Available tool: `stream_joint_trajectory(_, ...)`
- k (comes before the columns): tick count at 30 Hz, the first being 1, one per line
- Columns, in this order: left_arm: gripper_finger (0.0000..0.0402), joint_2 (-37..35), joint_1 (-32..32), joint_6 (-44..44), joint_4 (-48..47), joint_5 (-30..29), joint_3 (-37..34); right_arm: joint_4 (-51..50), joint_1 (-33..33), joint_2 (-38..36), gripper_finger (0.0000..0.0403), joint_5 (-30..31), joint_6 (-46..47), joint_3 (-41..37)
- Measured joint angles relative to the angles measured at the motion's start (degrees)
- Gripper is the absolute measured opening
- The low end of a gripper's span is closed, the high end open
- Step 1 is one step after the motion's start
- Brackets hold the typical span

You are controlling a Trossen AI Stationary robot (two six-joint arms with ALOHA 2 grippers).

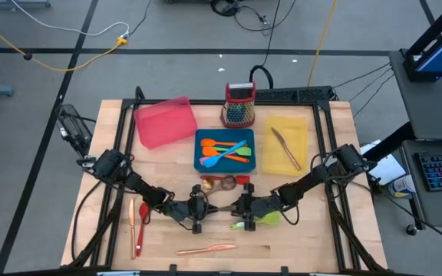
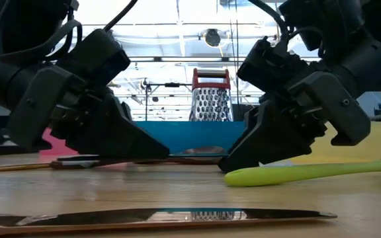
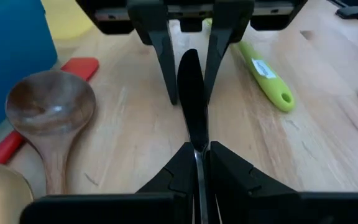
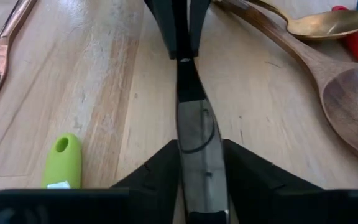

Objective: Pick & Place Kitchen Items
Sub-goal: Put the black table knife into the yellow bin

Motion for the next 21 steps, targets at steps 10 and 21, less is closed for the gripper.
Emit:
stream_joint_trajectory(10,0.0042,-0.04,-0.04,-0.07,-0.44,0.09,0.36,1.47,-0.08,0.09,0.0085,-0.15,-2.66,-0.04)
stream_joint_trajectory(21,0.0042,-0.04,-0.04,-0.09,-0.46,0.2,0.38,1.63,-0.08,0.09,0.0074,-0.06,-2.68,-0.09)
